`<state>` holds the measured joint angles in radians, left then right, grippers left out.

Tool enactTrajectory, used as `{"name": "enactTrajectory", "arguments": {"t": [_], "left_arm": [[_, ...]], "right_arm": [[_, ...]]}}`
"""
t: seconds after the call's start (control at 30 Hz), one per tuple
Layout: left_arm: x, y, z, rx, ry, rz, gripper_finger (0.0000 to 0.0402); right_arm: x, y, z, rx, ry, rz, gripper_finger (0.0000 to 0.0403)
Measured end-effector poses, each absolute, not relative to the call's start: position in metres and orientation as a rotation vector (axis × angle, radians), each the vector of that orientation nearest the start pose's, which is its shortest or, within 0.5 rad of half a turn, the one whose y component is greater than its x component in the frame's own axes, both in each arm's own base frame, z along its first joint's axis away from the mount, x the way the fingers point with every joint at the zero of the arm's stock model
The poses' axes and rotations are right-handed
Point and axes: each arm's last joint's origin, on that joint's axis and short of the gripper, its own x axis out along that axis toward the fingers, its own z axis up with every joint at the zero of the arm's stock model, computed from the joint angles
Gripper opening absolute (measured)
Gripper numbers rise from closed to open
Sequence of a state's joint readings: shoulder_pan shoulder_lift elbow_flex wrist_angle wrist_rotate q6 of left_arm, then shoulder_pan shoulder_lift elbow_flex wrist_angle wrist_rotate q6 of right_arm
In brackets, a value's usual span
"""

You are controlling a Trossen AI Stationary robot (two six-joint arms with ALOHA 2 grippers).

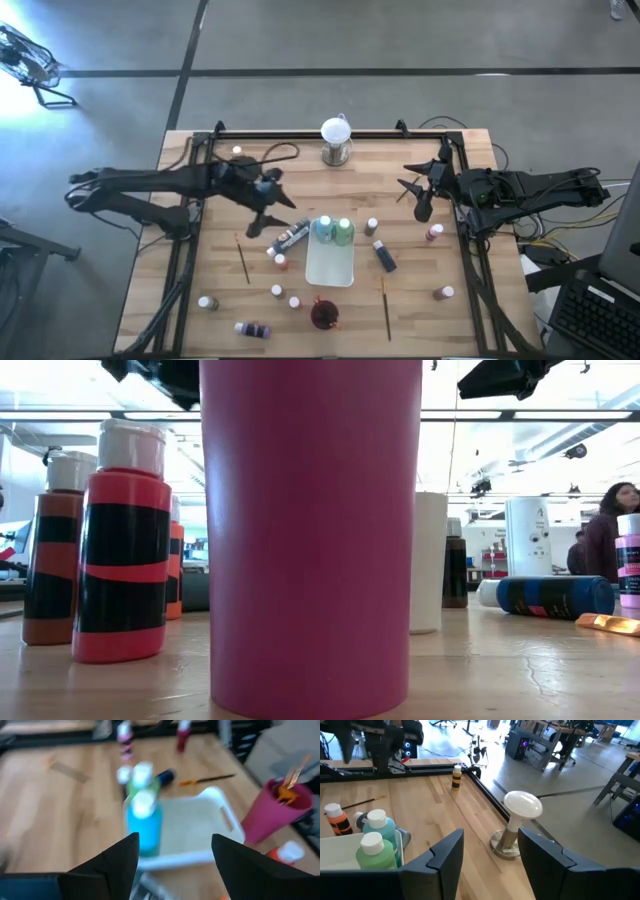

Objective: Pick & Place Paint Supplies
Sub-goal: Put the gold paint brush into the red cup

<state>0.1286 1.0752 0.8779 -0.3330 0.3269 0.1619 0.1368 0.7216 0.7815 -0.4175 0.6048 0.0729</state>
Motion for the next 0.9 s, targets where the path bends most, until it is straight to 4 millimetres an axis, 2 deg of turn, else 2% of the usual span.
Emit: {"name": "enactTrajectory", "arguments": {"t": [0.17,0.37,0.53,0.63,0.8,0.9], "left_arm": [[0.199,0.018,0.301,-0.054,0.582,-0.074,0.0248],[0.18,0.019,0.294,-0.26,0.689,0.133,0.0247],[0.161,0.023,0.273,-0.431,0.854,0.504,0.0245],[0.15,0.023,0.26,-0.535,0.888,0.73,0.0243],[0.141,0.018,0.235,-0.723,0.907,0.879,0.0243],[0.137,0.013,0.221,-0.804,0.95,0.895,0.0243]], "right_arm": [[0.149,0.004,0.321,-0.053,0.316,-0.476,0.0178],[0.149,0.004,0.321,-0.053,0.316,-0.475,0.0162],[0.149,0.004,0.321,-0.037,0.312,-0.478,0.0148],[0.149,0.004,0.321,-0.035,0.311,-0.478,0.0141],[0.149,0.004,0.321,-0.028,0.309,-0.479,0.0134],[0.149,0.004,0.321,-0.028,0.309,-0.479,0.014]]}}
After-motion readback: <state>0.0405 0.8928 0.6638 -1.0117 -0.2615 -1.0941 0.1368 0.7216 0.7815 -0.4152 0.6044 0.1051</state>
